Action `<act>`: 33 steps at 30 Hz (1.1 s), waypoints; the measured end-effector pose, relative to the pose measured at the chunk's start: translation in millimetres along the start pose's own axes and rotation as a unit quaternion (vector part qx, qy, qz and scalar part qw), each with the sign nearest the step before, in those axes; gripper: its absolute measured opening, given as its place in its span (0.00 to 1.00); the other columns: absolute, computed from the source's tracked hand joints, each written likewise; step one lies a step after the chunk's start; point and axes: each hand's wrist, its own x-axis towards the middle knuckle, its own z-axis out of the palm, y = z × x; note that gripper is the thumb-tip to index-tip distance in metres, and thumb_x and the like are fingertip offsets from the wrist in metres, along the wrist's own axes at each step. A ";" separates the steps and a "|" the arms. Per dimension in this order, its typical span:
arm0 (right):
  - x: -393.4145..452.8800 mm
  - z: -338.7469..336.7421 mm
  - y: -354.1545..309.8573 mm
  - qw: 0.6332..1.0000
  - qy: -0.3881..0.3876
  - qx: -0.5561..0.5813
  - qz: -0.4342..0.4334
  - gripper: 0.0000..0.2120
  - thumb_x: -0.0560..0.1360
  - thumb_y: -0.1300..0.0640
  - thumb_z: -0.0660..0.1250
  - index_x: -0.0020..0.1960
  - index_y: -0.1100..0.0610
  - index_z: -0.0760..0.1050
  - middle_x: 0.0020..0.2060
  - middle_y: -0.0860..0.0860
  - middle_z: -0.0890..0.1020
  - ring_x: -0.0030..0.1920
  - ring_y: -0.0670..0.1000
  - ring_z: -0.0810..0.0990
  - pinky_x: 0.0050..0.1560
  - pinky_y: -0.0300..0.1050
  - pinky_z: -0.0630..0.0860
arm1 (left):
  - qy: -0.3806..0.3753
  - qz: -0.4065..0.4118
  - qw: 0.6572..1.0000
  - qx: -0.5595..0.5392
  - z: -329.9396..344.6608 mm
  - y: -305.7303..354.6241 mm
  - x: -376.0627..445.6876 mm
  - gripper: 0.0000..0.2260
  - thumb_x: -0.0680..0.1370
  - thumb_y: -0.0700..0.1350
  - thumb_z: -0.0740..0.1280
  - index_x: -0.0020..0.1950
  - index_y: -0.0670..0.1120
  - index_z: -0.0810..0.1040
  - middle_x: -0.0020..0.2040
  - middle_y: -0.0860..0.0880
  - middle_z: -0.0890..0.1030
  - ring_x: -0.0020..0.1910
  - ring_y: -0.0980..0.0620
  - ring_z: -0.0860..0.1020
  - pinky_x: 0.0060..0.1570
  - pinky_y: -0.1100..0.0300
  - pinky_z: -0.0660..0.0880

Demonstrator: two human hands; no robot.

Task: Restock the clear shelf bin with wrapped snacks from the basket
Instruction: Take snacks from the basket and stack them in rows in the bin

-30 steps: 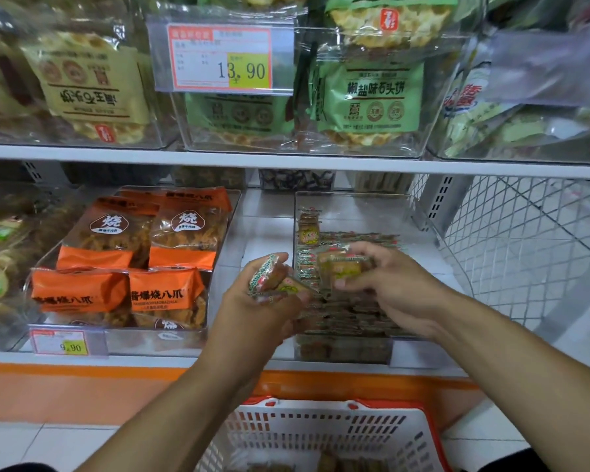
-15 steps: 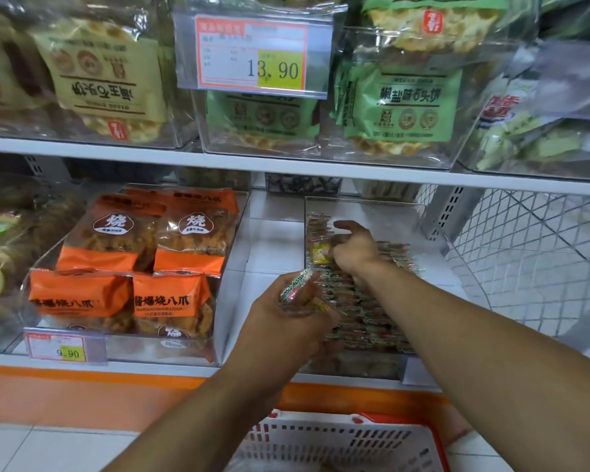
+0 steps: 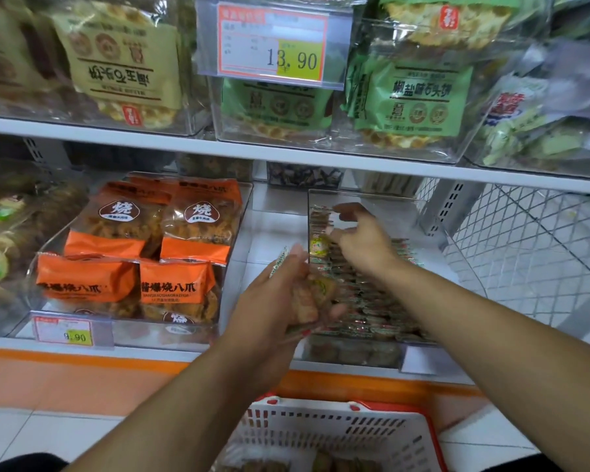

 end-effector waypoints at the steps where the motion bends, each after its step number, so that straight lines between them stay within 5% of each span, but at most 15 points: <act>1: -17.5 -7.5 -9.0 0.999 -0.010 0.051 -0.014 0.11 0.77 0.48 0.70 0.59 0.48 0.77 0.55 0.49 0.81 0.44 0.48 0.81 0.49 0.48 0.80 | 0.009 0.005 1.000 -0.019 0.0 0.7 -0.5 0.13 0.77 0.55 0.70 0.49 0.47 0.87 0.46 0.40 0.86 0.45 0.42 0.86 0.38 0.53 0.83; 4: -74.1 -27.0 -28.9 0.982 -0.139 0.125 -0.015 0.17 0.71 0.34 0.70 0.50 0.46 0.81 0.44 0.51 0.86 0.43 0.51 0.85 0.53 0.62 0.79 | 0.005 0.007 0.999 -0.036 -2.0 1.4 -3.1 0.16 0.79 0.56 0.68 0.56 0.45 0.83 0.48 0.42 0.87 0.48 0.42 0.87 0.39 0.53 0.83; 7: -104.9 -33.1 -25.7 0.960 -0.215 0.181 0.012 0.09 0.73 0.52 0.76 0.53 0.48 0.80 0.44 0.54 0.85 0.48 0.62 0.86 0.59 0.72 0.75 | -0.017 -0.011 1.000 0.003 -1.7 -0.8 -7.1 0.18 0.80 0.59 0.65 0.55 0.47 0.84 0.52 0.41 0.87 0.48 0.42 0.87 0.41 0.52 0.83; 11: -119.9 -43.8 -17.1 0.962 -0.156 0.223 0.040 0.16 0.73 0.64 0.75 0.56 0.49 0.79 0.49 0.53 0.86 0.55 0.59 0.84 0.62 0.60 0.76 | 0.003 -0.024 0.998 0.055 -2.3 -2.9 -9.3 0.24 0.81 0.62 0.62 0.61 0.42 0.81 0.52 0.39 0.86 0.47 0.43 0.87 0.39 0.53 0.82; 14: -124.7 -51.7 -11.4 0.952 -0.127 0.274 0.052 0.18 0.72 0.64 0.75 0.60 0.50 0.80 0.51 0.53 0.86 0.49 0.55 0.84 0.46 0.47 0.79 | 0.051 -0.035 0.996 0.063 -2.5 -4.9 -12.8 0.22 0.83 0.59 0.61 0.58 0.41 0.82 0.48 0.40 0.87 0.43 0.45 0.87 0.31 0.57 0.80; 16: -124.4 -53.4 -7.7 0.905 -0.147 0.388 0.099 0.21 0.69 0.65 0.74 0.62 0.56 0.80 0.54 0.57 0.85 0.48 0.54 0.85 0.42 0.43 0.81 | 0.070 -0.029 0.994 0.081 -1.8 -8.4 -14.9 0.20 0.83 0.58 0.61 0.56 0.42 0.81 0.44 0.40 0.87 0.37 0.48 0.86 0.23 0.61 0.74; 19: -126.7 -51.5 -8.6 0.831 -0.217 0.482 0.171 0.21 0.67 0.66 0.72 0.61 0.64 0.80 0.54 0.60 0.85 0.50 0.54 0.86 0.46 0.42 0.83 | 0.084 -0.028 0.989 0.115 -1.6 -14.9 -15.3 0.19 0.82 0.59 0.62 0.51 0.44 0.82 0.35 0.43 0.84 0.29 0.51 0.80 0.19 0.64 0.67; 24: -130.1 -51.2 -7.4 0.831 -0.285 0.433 0.203 0.25 0.70 0.64 0.73 0.65 0.68 0.75 0.59 0.65 0.82 0.52 0.57 0.84 0.48 0.46 0.83 | 0.066 -0.031 0.984 0.162 -0.4 -21.5 -14.4 0.21 0.77 0.68 0.62 0.43 0.55 0.88 0.33 0.47 0.80 0.29 0.54 0.74 0.20 0.62 0.65; 26: -132.3 -51.8 -7.4 0.860 -0.292 0.386 0.164 0.21 0.72 0.61 0.74 0.65 0.60 0.79 0.59 0.62 0.83 0.55 0.58 0.85 0.51 0.48 0.83 | 0.063 -0.031 0.983 0.172 0.5 -21.8 -15.3 0.22 0.77 0.70 0.60 0.43 0.58 0.88 0.30 0.49 0.79 0.28 0.55 0.74 0.20 0.62 0.65; 29: -136.5 -50.9 -2.7 0.975 -0.173 0.131 -0.053 0.18 0.74 0.55 0.76 0.62 0.43 0.81 0.52 0.42 0.85 0.53 0.44 0.84 0.57 0.43 0.80 | 0.061 -0.050 0.985 0.153 -2.4 -22.7 -14.1 0.25 0.76 0.71 0.60 0.41 0.55 0.88 0.30 0.52 0.79 0.27 0.57 0.73 0.20 0.63 0.64; 33: -137.2 -53.0 2.4 0.942 -0.059 -0.111 -0.313 0.26 0.73 0.65 0.70 0.68 0.45 0.78 0.52 0.42 0.75 0.53 0.43 0.76 0.48 0.43 0.78 | 0.021 -0.087 0.990 0.113 -8.1 -19.7 -14.1 0.24 0.72 0.71 0.66 0.33 0.52 0.84 0.30 0.52 0.72 0.25 0.56 0.68 0.19 0.65 0.62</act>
